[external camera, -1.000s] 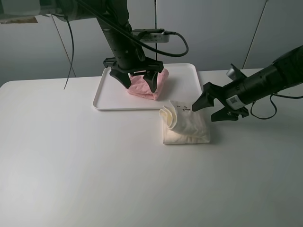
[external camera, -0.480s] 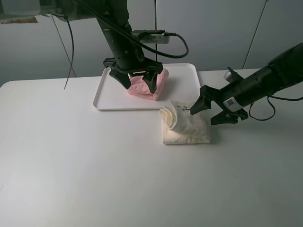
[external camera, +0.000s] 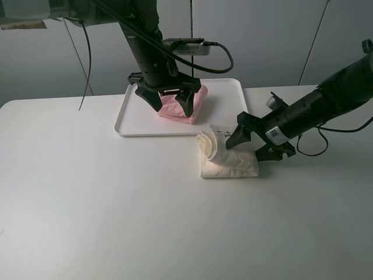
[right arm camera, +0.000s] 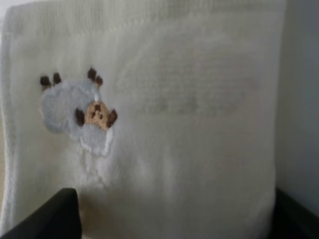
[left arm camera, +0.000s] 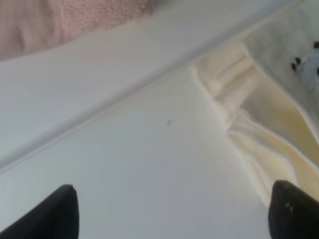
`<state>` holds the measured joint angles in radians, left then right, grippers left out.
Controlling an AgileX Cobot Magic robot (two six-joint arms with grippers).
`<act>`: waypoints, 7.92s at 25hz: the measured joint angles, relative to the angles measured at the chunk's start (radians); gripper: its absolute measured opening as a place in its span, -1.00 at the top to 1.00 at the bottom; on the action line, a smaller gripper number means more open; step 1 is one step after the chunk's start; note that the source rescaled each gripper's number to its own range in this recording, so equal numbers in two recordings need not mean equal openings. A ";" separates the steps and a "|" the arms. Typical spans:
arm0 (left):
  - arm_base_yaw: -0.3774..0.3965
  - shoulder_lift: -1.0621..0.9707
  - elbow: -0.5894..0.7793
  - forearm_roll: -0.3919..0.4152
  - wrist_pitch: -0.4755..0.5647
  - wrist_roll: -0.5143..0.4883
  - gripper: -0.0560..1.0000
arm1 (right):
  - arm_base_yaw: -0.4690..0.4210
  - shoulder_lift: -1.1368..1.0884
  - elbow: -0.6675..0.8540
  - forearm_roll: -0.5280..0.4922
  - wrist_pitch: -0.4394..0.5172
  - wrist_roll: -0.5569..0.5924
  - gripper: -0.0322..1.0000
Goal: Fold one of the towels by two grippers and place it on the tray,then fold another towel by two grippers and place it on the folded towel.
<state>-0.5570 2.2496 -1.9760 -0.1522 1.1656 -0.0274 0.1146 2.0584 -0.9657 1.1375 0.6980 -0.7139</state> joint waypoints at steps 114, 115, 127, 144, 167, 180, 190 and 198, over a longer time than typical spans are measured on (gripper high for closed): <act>0.425 -1.524 1.192 0.217 -0.224 -0.013 -0.98 | 0.132 -1.033 0.183 -0.972 0.026 0.623 -1.00; 0.425 -1.561 1.212 0.217 -0.206 -0.015 -0.98 | 0.132 -1.073 0.206 -0.977 0.034 0.627 -1.00; 0.425 -1.979 1.399 0.217 -0.160 -0.042 -0.98 | 0.132 -1.536 0.361 -1.182 0.223 0.754 -1.00; 0.425 -2.087 1.439 0.209 -0.118 -0.044 -0.98 | 0.132 -1.974 0.455 -1.195 0.389 0.747 -1.00; 0.425 -2.250 1.464 0.205 -0.084 0.000 -0.98 | 0.132 -2.059 0.455 -1.144 0.391 0.714 -1.00; 0.427 -2.250 1.464 0.209 -0.084 -0.006 -0.98 | 0.126 -2.059 0.455 -1.144 0.391 0.714 -1.00; 0.427 -2.250 1.464 0.216 -0.084 -0.017 -0.98 | -0.097 -2.059 0.455 -1.148 0.391 0.714 -1.00; 0.427 -2.250 1.464 0.216 -0.084 -0.017 -0.98 | -0.237 -2.059 0.455 -1.115 0.391 0.714 -1.00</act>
<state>-0.1299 0.0000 -0.5115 0.0640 1.0817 -0.0446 -0.1227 -0.0004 -0.5102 0.0222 1.0892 0.0000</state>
